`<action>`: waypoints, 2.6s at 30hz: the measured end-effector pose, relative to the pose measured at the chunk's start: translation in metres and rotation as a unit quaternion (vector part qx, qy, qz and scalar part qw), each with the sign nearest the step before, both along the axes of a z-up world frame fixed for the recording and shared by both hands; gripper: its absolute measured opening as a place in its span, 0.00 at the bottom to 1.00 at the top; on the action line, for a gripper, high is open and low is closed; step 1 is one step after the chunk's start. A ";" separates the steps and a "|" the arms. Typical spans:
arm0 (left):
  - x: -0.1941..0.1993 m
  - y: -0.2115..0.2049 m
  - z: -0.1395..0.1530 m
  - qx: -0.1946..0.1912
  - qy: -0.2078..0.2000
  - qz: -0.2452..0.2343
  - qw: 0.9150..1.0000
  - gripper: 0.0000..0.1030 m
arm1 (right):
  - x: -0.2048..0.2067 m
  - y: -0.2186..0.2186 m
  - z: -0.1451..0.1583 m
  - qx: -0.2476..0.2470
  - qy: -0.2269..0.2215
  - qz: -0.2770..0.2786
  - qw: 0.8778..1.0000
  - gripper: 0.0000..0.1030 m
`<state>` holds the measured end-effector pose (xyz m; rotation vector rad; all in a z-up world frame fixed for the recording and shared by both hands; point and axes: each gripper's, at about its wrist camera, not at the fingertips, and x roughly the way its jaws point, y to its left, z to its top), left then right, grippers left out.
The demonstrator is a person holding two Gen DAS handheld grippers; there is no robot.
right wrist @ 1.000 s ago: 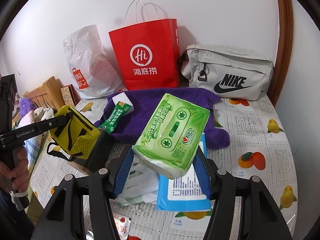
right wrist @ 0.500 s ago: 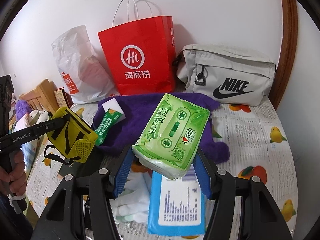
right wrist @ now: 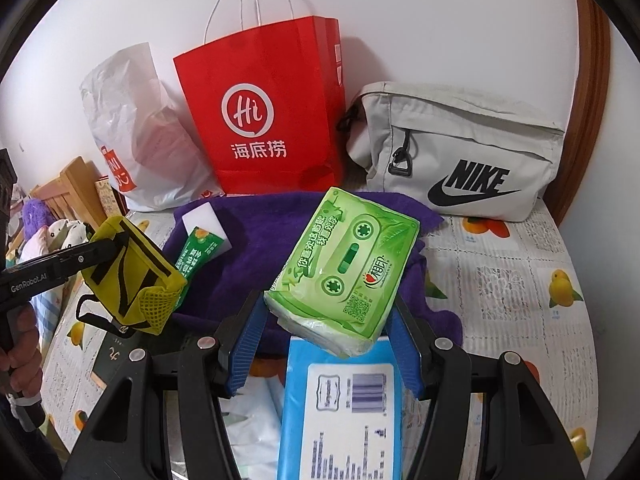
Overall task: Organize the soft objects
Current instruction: 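Carry the yellow pouch with the left tool while the right tool carries the green pack over the towel, then open the left tool to drop the yellow pouch while the right tool releases the green pack on the towel, then grasp the clear plastic bag with the right tool while the left tool moves toward the black strap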
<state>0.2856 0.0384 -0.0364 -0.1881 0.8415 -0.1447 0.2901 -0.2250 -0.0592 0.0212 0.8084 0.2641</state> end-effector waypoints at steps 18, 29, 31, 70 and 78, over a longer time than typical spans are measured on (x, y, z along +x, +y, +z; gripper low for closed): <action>0.050 -0.002 -0.035 -0.013 0.036 0.013 0.999 0.31 | 0.061 0.020 -0.039 0.006 0.037 0.025 0.999 0.58; 0.077 -0.015 -0.061 -0.010 0.065 -0.002 0.998 0.31 | 0.082 0.035 -0.069 -0.001 0.076 0.043 0.996 0.58; 0.080 -0.017 -0.065 -0.008 0.069 -0.003 0.998 0.31 | 0.085 0.036 -0.073 0.000 0.085 0.046 0.995 0.58; 0.028 -0.011 -0.016 0.022 0.031 0.015 0.999 0.46 | 0.014 0.033 -0.030 0.011 0.045 0.055 0.997 0.71; -0.018 0.011 -0.015 0.022 0.035 0.033 0.999 0.46 | -0.039 0.047 -0.035 0.013 0.045 0.080 0.996 0.67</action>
